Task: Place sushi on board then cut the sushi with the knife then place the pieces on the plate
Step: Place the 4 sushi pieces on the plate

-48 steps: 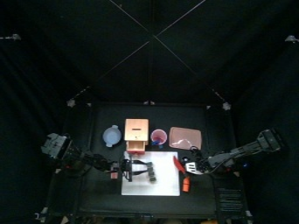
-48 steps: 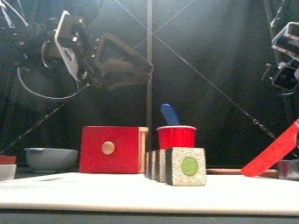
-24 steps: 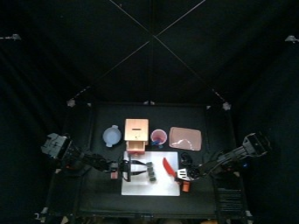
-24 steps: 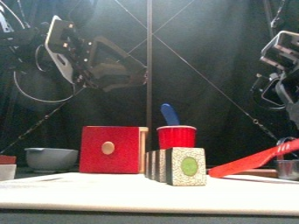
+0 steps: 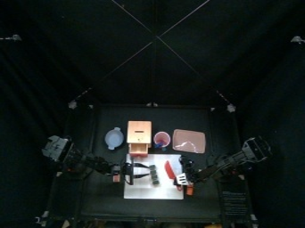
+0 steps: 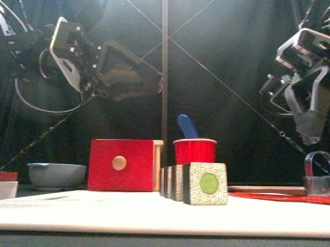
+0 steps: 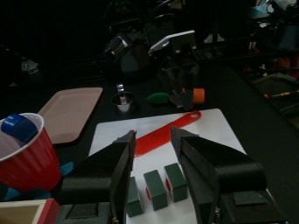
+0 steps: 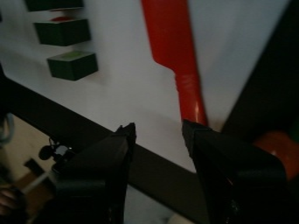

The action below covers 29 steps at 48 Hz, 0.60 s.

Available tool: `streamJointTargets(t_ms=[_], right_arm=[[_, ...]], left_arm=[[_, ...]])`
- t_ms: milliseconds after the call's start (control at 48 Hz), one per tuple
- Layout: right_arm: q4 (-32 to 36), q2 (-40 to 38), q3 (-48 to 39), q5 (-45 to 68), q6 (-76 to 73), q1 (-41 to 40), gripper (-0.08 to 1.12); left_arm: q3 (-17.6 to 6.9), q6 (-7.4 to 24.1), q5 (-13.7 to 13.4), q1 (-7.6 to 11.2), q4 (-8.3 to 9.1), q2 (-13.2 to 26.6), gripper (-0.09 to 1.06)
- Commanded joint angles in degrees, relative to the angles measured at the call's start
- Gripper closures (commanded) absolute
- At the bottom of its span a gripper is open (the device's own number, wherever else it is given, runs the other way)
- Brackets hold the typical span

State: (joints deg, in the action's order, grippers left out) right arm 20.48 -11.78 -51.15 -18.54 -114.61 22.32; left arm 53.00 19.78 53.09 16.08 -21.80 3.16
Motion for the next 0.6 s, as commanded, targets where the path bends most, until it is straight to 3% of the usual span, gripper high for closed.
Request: streamJointTargets(t_ms=[21,146,292,500,604], right_arm=[[12.7,0.0,3.1,1.4,4.2,-4.1,0.22],[23.5,0.7,5.1,5.4,12.0,-9.9,0.23],[27.5,0.4,5.4,10.0,22.1,-14.6,0.23],[26.7,-2.9,4.6,7.8,34.7,-17.6,0.23],[25.9,-4.0,4.0,3.6,42.1,-17.5,0.23]], left_arm=[[-0.7,0.0,1.1,-0.09,0.09,-1.7,0.20],[-0.2,-0.1,1.1,-0.09,-0.09,-2.9,0.20],[1.1,-0.4,1.1,-0.09,-1.67,-4.7,0.20],[2.3,-0.4,1.1,-0.09,-8.17,-6.5,0.20],[1.8,-0.3,1.1,-0.09,-10.20,-6.7,0.20]])
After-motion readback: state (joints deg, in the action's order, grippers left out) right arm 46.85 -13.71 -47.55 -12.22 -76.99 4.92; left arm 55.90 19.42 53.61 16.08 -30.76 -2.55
